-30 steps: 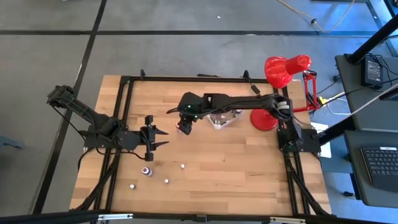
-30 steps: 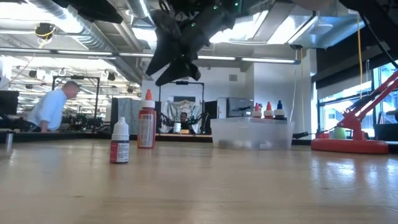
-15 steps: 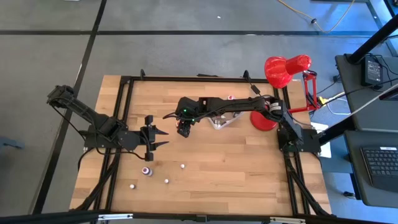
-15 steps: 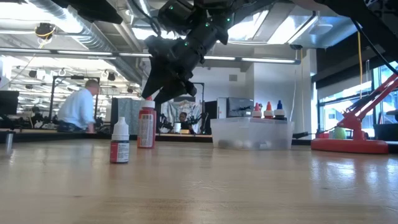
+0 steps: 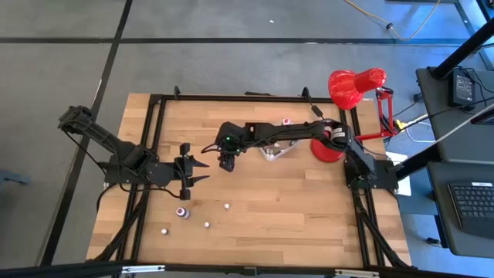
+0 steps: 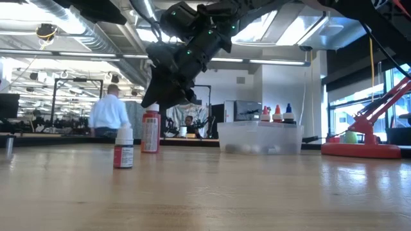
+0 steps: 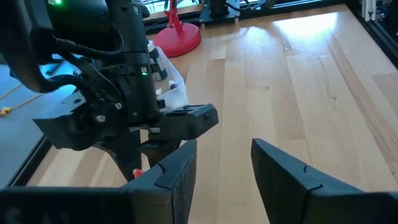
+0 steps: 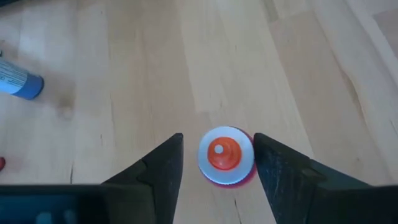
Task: Pick & Place food coloring
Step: Put the big orange food coloring bottle in the transparent bin
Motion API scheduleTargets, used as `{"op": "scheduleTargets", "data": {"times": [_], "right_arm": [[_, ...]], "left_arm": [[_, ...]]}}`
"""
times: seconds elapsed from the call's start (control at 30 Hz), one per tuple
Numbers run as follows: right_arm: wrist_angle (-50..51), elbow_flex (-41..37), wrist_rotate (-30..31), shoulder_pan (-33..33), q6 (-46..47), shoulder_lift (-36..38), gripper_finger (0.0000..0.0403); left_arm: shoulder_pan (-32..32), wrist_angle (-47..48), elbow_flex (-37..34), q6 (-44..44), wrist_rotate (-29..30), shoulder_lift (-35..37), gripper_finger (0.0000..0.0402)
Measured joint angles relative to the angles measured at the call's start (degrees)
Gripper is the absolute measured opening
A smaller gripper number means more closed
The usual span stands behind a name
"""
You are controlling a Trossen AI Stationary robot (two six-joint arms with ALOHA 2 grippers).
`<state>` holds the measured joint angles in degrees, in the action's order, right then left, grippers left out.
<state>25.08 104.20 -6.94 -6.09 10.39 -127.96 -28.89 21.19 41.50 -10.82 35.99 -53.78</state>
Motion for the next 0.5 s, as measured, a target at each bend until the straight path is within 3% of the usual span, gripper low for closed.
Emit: {"op": "scheduleTargets", "data": {"times": [0.27, 0.5], "right_arm": [[0.55, 0.00, 3.24, 0.35, -1.18, 0.01, 0.0125], [1.64, 0.00, 4.00, 0.53, -1.91, 0.33, 0.0122]], "left_arm": [[0.01, 0.00, 0.00, 0.01, 0.00, 0.00, 0.0150], [0.01, 0.00, 0.00, -0.01, 0.00, 0.00, 0.0151]]}}
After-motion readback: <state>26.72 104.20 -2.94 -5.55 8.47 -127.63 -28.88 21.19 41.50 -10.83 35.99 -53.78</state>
